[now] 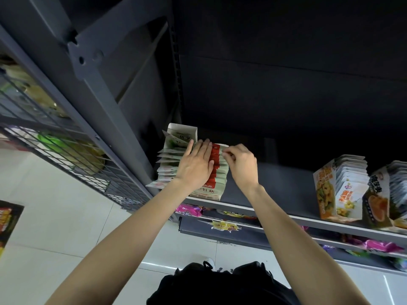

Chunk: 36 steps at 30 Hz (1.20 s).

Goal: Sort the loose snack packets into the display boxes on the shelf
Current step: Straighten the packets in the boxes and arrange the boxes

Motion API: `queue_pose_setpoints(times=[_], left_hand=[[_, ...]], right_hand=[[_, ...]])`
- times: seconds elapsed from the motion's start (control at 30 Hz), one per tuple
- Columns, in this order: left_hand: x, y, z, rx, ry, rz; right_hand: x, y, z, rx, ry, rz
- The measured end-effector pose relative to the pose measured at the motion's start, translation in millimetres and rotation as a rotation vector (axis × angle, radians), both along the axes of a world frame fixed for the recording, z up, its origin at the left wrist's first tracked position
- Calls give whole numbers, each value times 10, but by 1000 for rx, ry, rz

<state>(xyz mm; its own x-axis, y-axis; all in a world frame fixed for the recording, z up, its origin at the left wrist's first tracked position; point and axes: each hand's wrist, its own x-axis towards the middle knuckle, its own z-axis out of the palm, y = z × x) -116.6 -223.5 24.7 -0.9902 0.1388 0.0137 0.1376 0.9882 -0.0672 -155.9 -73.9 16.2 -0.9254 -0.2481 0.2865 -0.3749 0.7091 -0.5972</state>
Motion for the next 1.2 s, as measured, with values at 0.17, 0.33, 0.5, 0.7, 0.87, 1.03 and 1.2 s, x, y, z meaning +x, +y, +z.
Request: queue_pose_setpoints(times=[0.17,0.33,0.5,0.7,0.87,1.03,1.2], left_hand=[[94,-23,24,118,-29,-61],[151,47,-11,156,-173,-35],[28,58,-10,253,-214,-13],[147,92,24,333,-87,7],[675,299,95,850,200,298],[836,423,1,942,198,500],[709,342,26,960,142,585]], right_hand=[[-174,-41,72,135,-51,-18],[-116,7,71,33,-52,32],[-72,16,41,58,-113,67],[233,83,61,-195,-247,-79],[640,30,-2,-504,-653,-48],[704,-102,-123,-464,-566,38],[693,-155,-127,-312,-517,29]])
